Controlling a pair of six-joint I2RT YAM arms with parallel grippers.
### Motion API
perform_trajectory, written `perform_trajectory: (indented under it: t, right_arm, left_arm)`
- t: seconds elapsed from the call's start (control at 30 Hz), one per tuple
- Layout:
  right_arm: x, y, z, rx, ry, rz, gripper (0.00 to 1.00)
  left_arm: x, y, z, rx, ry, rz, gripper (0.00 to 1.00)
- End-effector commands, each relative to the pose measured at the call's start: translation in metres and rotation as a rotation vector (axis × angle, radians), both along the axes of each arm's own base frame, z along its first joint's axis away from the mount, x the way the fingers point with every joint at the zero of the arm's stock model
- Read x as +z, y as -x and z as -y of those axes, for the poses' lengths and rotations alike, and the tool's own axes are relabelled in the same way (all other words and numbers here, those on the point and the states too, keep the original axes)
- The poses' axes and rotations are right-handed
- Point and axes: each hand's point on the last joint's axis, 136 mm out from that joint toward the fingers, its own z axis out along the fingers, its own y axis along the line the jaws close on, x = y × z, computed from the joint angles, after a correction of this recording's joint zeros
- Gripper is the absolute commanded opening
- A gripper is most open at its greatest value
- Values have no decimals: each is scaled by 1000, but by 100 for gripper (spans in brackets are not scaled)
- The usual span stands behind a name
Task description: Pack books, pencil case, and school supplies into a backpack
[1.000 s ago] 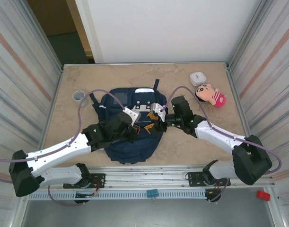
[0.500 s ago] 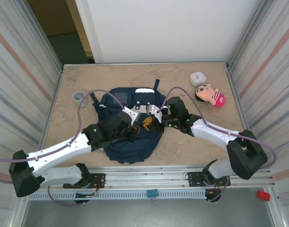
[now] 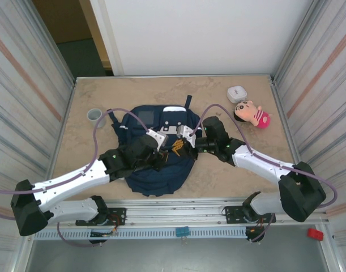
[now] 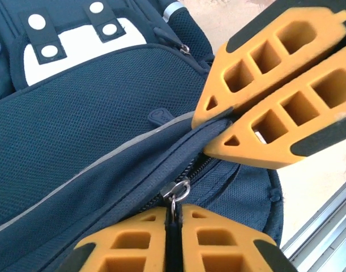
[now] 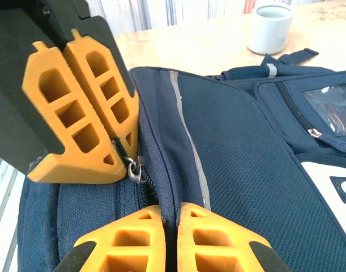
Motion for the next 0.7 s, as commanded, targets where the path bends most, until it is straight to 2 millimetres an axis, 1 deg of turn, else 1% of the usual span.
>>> perform_trajectory:
  t: [0.0, 0.1, 0.23, 0.3, 0.33, 0.37, 0.43, 0.47, 0.53, 0.6, 0.67]
  right_arm:
    - [23, -6, 6, -42, -40, 62, 0]
    - [11, -15, 20, -99, -27, 25, 0]
    - [-2, -24, 42, -171, -22, -16, 0]
    - [-4, -25, 46, -184, -20, -18, 0]
    - [-5, -26, 47, -188, -19, -18, 2]
    - [-3, -25, 46, -185, -22, -16, 7]
    - [2, -24, 42, -180, -21, 4, 30]
    - [3, -22, 40, -176, -12, 17, 35]
    - [8, -16, 30, -170, 41, 85, 50]
    - [14, -8, 20, -148, 84, 129, 58]
    - [21, -3, 9, -124, 108, 152, 61]
  left_arm:
    - [-9, 3, -21, 42, -68, -4, 3]
    - [-7, 1, -38, 74, -100, 21, 1]
    - [-6, 1, -62, 119, -89, 29, 0]
    - [-8, 1, -70, 132, -79, 35, 0]
    - [-9, 2, -73, 133, -74, 36, 0]
    - [-8, 1, -75, 131, -64, 37, 0]
    - [-5, 2, -72, 103, -41, 42, 0]
    - [-2, 3, -69, 81, -29, 49, 0]
    - [7, 3, -61, 42, 2, 65, 0]
    - [16, 5, -49, -8, 46, 72, 0]
    - [22, 8, -40, -51, 80, 76, 0]
